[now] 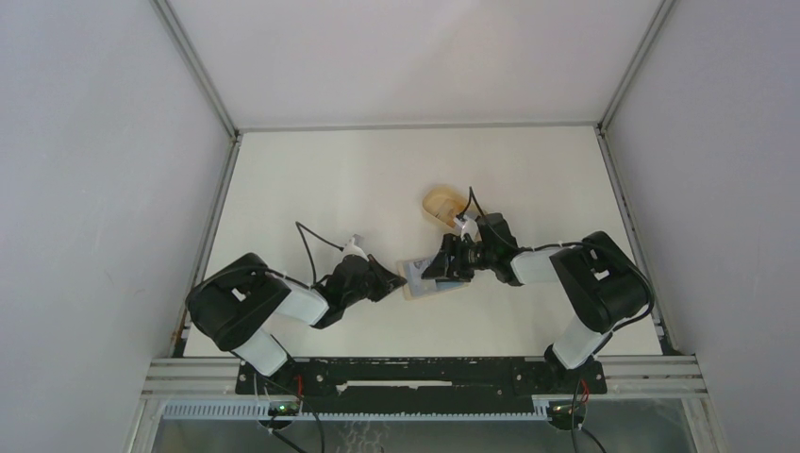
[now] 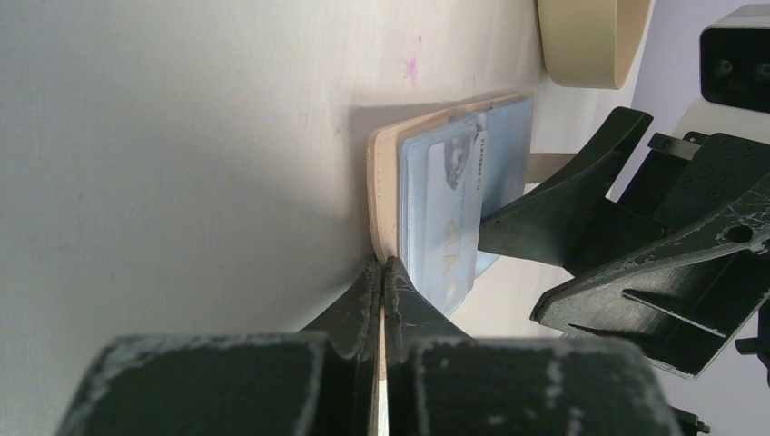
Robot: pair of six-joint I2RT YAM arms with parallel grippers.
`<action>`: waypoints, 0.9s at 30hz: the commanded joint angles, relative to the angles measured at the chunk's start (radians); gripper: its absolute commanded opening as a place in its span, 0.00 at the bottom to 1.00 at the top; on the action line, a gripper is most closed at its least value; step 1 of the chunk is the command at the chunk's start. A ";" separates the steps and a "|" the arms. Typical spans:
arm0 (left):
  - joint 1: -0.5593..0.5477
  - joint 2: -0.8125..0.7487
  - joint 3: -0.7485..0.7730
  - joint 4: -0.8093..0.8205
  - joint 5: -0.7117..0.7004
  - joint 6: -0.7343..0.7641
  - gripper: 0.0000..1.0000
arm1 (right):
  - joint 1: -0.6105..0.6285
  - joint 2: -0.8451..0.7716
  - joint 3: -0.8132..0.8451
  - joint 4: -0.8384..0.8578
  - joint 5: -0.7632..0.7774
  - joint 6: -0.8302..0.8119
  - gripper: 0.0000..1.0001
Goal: Take the credit cards out of the card holder
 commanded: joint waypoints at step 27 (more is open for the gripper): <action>0.000 0.041 -0.012 -0.174 -0.007 0.048 0.00 | 0.008 0.061 0.002 0.250 -0.121 0.136 0.29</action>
